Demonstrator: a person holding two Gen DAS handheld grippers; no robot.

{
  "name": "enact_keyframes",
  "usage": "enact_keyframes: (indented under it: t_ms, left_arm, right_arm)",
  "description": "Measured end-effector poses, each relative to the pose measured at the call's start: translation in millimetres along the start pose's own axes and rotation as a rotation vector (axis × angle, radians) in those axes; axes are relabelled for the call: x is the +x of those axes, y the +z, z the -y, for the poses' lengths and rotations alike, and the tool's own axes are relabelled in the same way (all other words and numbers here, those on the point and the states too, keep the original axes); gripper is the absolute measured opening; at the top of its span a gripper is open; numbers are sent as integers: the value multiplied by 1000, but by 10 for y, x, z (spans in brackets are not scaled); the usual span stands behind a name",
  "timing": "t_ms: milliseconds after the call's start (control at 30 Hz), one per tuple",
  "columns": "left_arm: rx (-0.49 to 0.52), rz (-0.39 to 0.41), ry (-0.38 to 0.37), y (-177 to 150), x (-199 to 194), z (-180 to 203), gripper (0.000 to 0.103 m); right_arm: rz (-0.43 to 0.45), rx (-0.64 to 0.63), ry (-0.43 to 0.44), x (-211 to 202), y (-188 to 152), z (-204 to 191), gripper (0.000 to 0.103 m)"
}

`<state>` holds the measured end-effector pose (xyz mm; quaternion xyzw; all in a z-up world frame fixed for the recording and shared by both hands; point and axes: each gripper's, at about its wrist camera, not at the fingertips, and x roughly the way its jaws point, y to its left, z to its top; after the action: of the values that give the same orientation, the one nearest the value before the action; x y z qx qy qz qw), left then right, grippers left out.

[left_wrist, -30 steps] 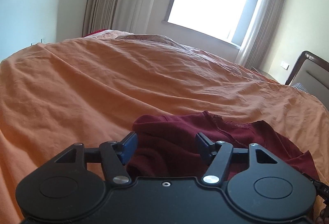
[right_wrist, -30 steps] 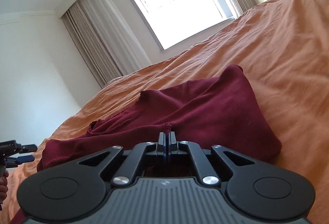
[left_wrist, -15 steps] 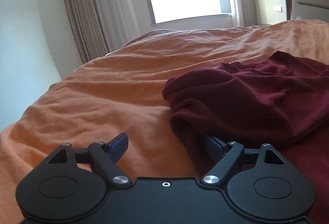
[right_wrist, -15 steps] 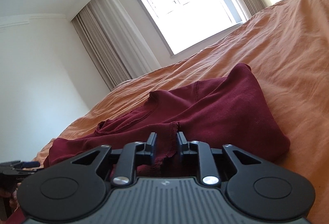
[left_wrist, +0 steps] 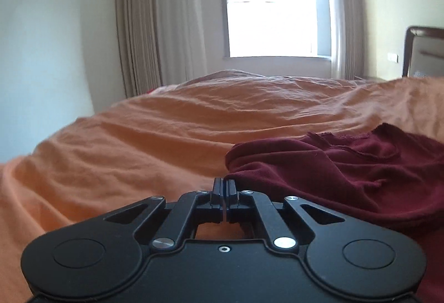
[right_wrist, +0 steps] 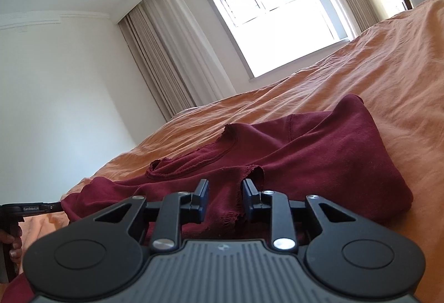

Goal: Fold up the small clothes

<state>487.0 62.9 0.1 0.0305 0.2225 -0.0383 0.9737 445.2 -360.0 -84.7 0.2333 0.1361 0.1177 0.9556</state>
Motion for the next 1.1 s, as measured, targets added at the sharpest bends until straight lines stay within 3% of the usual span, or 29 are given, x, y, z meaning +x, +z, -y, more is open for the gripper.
enact_keyframes:
  t_ms: [67, 133, 200, 267, 333, 433, 500, 533, 567, 600, 667, 800, 900, 1000, 1100]
  left_arm:
    - [-20, -10, -21, -30, -23, -77, 1]
    - [25, -18, -33, -67, -42, -47, 2]
    - [57, -24, -41, -97, -57, 1, 14]
    - [93, -16, -36, -113, -52, 62, 47]
    - [137, -2, -45, -124, -45, 126, 61]
    - [226, -25, -38, -127, 57, 270, 67]
    - [277, -40, -35, -130, 135, 344, 66]
    - [292, -42, -37, -124, 168, 368, 58]
    - [300, -47, -46, -116, 195, 380, 33]
    - [300, -58, -58, -104, 215, 386, 21]
    - [275, -51, -53, -94, 197, 384, 10]
    - [135, -29, -47, -73, 24, 249, 8]
    - [-99, -47, -45, -89, -117, -34, 7]
    - [-296, -116, -51, -208, -115, -305, 3]
    - [-337, -173, -45, -354, -63, -416, 1]
  right_arm:
    - [-3, 4, -1, 6, -1, 4, 32]
    - [-8, 3, 0, 5, -6, 14, 32]
    - [-12, 0, -1, 17, -6, 12, 33]
    - [-13, 1, 0, 22, -4, 14, 33]
    - [-15, 2, 1, 25, 0, 18, 33]
    - [-16, 3, 2, 29, 0, 19, 33]
    - [-15, 4, 4, 34, -4, 23, 33]
    - [-13, 4, 6, 31, -6, 25, 33]
    - [-11, 5, 9, 27, -7, 26, 33]
    - [-8, 5, 14, 21, -9, 28, 34]
    - [-2, 7, 28, 10, -13, 32, 34]
    - [10, 0, 97, -27, -21, 16, 33]
    - [-19, -22, 116, 14, -29, -33, 33]
    - [-41, -21, 116, 44, -34, -31, 33]
    - [-48, -7, 119, 49, -38, -14, 34]
